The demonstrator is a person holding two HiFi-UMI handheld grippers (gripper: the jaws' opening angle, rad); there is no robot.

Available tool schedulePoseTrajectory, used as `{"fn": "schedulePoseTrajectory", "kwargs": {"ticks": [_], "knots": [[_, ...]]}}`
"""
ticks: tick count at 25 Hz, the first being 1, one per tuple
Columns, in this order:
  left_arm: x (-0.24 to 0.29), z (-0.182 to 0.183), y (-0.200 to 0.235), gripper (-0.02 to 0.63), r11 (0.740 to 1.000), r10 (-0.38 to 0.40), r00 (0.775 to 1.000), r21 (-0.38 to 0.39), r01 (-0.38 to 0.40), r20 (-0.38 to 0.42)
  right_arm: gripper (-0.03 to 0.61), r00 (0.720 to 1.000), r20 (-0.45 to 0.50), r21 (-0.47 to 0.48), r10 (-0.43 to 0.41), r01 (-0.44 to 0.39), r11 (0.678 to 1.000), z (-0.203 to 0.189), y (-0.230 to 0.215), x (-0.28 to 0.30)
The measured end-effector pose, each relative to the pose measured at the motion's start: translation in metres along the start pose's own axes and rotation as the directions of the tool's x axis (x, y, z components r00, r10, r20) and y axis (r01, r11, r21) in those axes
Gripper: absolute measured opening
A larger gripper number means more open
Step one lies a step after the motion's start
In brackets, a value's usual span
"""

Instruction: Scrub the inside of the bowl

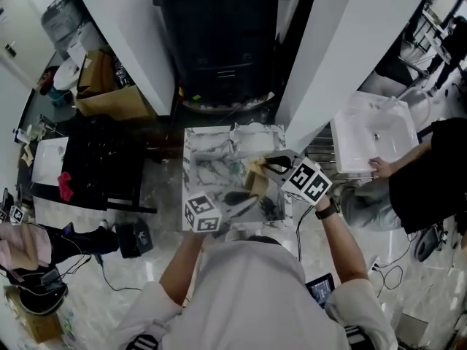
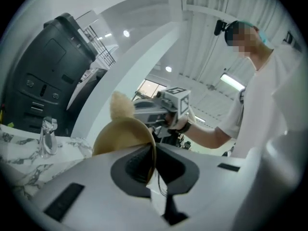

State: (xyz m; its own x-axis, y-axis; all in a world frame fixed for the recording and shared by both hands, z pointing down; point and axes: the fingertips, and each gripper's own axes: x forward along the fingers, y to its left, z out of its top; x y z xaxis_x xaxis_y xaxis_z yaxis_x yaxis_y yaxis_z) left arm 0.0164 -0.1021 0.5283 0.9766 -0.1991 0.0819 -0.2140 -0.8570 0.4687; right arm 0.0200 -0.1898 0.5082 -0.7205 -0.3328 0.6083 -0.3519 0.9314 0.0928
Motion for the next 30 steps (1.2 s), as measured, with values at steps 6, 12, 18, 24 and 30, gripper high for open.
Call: {"fn": "schedulePoseTrajectory", "kwargs": {"ticks": [6,12,18,24,30], "knots": [[-0.013,0.042,-0.025,0.018,0.995,-0.101,0.982,0.0,0.102,0.162,0.052,0.938,0.277,0.169,0.21,-0.263,0.95,-0.011,-0.019,0.01],[-0.027,0.083,-0.015,0.018,0.987,-0.076,0.934,-0.106,0.12,0.348,0.051,0.89,0.395,0.247,0.227,-0.341,0.907,-0.028,0.008,0.022],[-0.042,0.104,0.025,0.018,0.985,0.071,0.905,-0.175,0.004,0.42,0.049,0.929,0.301,0.195,0.215,-0.281,0.94,-0.023,0.043,0.02],[-0.038,0.076,0.051,0.018,0.983,0.179,0.952,-0.084,-0.163,0.25,0.049,0.941,0.316,0.134,0.123,-0.172,0.976,0.02,0.048,-0.011],[-0.016,0.044,0.017,0.018,0.994,0.092,0.992,0.045,-0.097,0.092,0.049,0.979,0.206,-0.017,-0.009,0.013,1.0,0.042,0.01,-0.029]]}}
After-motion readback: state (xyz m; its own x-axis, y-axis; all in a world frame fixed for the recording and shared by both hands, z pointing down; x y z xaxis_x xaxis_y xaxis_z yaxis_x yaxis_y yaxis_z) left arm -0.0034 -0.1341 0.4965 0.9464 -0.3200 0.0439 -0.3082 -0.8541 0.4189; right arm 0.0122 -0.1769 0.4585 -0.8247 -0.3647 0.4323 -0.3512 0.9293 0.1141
